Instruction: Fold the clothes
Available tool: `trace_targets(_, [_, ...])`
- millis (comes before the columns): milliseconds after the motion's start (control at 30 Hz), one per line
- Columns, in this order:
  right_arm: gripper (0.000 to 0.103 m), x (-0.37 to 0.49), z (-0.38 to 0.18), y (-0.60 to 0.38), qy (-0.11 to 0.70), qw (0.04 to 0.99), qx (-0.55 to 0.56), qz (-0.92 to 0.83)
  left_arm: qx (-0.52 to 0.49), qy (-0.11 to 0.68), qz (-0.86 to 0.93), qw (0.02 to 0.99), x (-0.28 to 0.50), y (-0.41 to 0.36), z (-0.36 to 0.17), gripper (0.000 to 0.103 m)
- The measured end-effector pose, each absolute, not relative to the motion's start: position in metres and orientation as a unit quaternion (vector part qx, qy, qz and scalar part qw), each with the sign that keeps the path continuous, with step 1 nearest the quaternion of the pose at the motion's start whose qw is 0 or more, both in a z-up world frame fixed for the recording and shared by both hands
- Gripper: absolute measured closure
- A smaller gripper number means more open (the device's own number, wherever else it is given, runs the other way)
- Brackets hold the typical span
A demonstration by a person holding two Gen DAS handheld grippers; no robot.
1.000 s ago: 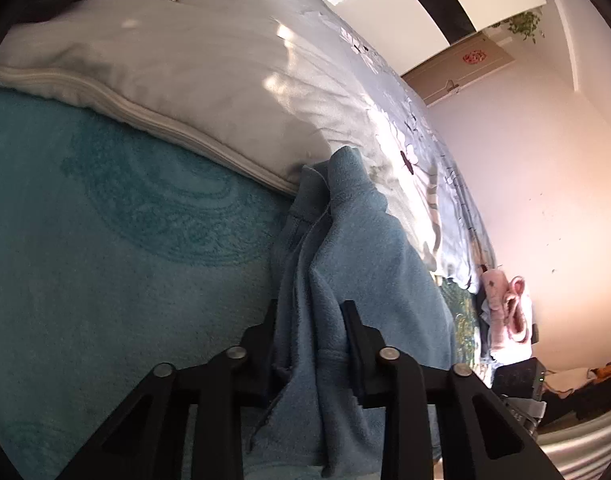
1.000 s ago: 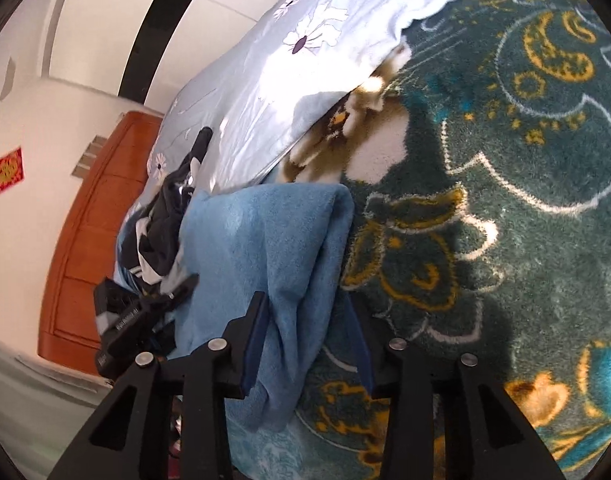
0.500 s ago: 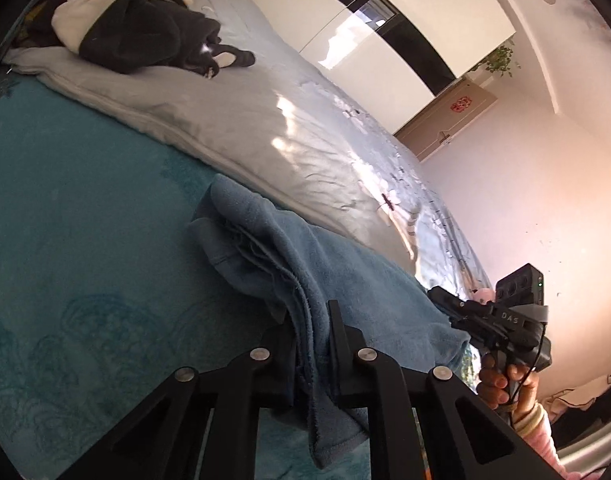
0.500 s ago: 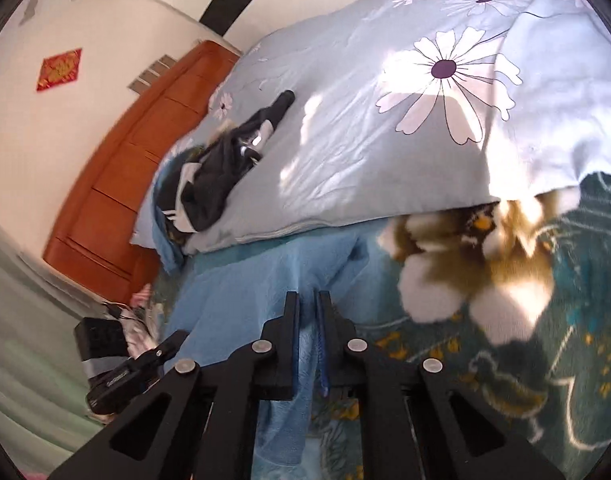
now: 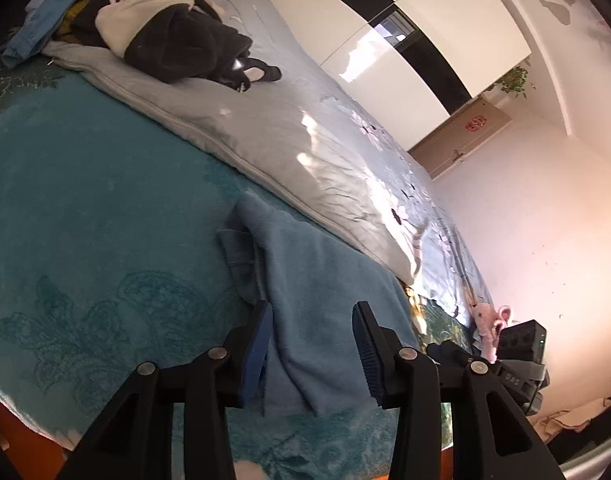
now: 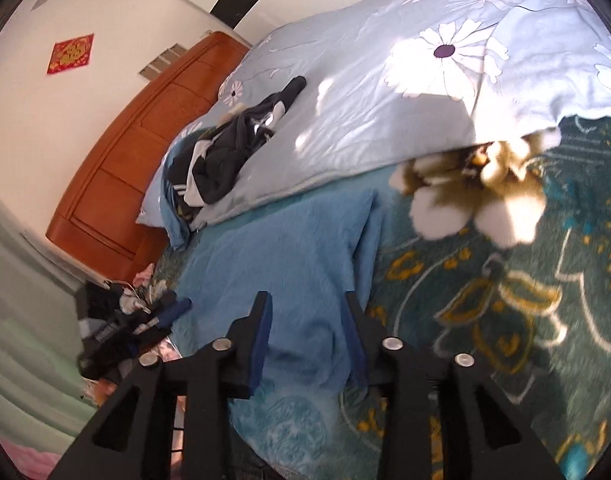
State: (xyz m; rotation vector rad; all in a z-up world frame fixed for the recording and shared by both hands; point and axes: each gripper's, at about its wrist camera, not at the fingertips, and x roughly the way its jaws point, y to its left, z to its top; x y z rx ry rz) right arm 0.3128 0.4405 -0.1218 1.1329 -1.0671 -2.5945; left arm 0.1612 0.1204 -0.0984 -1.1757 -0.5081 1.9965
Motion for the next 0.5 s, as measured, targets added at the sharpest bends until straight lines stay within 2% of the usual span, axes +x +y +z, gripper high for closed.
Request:
trace_targets(267, [0.065, 0.328, -0.121, 0.415, -0.304, 0.045, 0.398, -0.864, -0.513, -0.155, 0.745, 0.396, 0.180, 0.139, -0.112, 0.055])
trace_targets(433, [0.065, 0.323, -0.122, 0.412, -0.285, 0.035, 0.401, -0.870, -0.522, -0.165, 0.736, 0.398, 0.187, 0.140, -0.118, 0.057])
trace_targets(467, [0.065, 0.322, -0.122, 0.411, -0.284, 0.035, 0.399, -0.871, -0.519, -0.174, 0.734, 0.402, 0.189, 0.137, -0.118, 0.061])
trace_targets(500, [0.067, 0.321, -0.121, 0.411, -0.283, 0.034, 0.396, -0.873, -0.518, -0.185, 0.731, 0.404, 0.188, 0.134, -0.118, 0.076])
